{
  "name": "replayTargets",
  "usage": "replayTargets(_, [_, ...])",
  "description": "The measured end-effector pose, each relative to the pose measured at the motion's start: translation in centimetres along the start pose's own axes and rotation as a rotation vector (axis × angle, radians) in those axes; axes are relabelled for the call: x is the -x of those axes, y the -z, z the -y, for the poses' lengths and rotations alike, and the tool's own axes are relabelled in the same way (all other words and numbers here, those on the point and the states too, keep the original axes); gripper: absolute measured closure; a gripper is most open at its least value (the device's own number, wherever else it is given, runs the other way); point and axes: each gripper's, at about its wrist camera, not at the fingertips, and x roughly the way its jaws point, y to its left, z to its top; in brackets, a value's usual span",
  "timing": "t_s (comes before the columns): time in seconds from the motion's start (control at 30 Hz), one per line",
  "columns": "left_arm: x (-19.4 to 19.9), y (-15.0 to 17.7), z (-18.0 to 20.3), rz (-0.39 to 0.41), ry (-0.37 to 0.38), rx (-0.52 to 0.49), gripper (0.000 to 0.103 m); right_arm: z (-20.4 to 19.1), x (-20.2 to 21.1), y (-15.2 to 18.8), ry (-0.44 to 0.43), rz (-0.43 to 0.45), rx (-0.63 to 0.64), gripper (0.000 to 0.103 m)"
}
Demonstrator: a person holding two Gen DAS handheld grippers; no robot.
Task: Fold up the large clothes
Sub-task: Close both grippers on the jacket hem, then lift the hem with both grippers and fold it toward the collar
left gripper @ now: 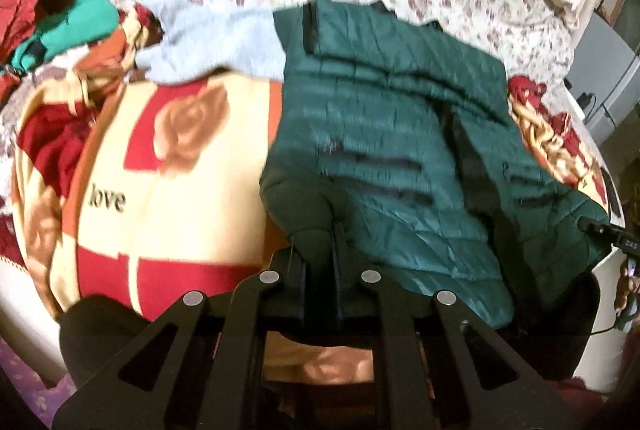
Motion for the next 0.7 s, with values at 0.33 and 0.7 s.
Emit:
replayTargets(0.33, [1.2,-4.2,0.4,0.098,-0.025,0.008,0.094,-1.1,1.3,-4.8,0.029,0.118,0.023,0.082])
replayTargets(0.7, [0.6,-9.4,0.4,0.160,-0.037,0.046,0.094,-0.3,1.1,-10.1,0.080,0.206,0.032,0.083])
